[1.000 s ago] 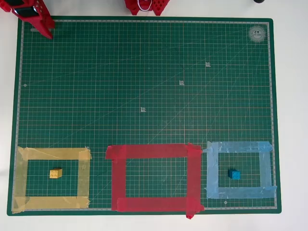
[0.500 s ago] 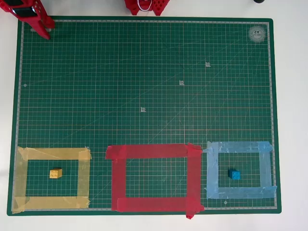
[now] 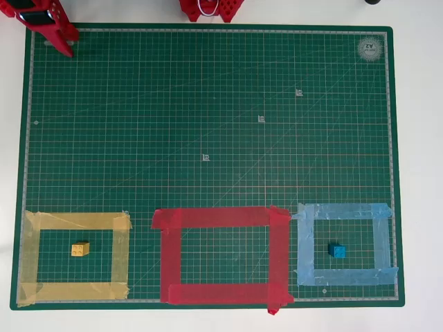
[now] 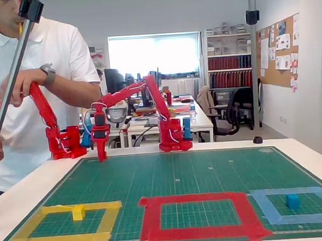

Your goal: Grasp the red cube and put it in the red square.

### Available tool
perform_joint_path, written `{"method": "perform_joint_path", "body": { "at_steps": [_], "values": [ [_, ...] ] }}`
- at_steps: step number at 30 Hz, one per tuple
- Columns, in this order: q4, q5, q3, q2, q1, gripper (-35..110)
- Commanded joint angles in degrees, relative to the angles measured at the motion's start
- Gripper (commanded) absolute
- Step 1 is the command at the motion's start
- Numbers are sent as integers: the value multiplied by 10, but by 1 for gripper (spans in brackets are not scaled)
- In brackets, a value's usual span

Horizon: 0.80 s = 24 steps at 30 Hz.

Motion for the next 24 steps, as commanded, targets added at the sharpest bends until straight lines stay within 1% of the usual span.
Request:
{"method": "perform_joint_path", "body": {
  "at_steps": [1,24],
  "values": [
    [3,-4,24,27,-8,24],
    [6,-4,44,62,-11,24]
  ]
}}
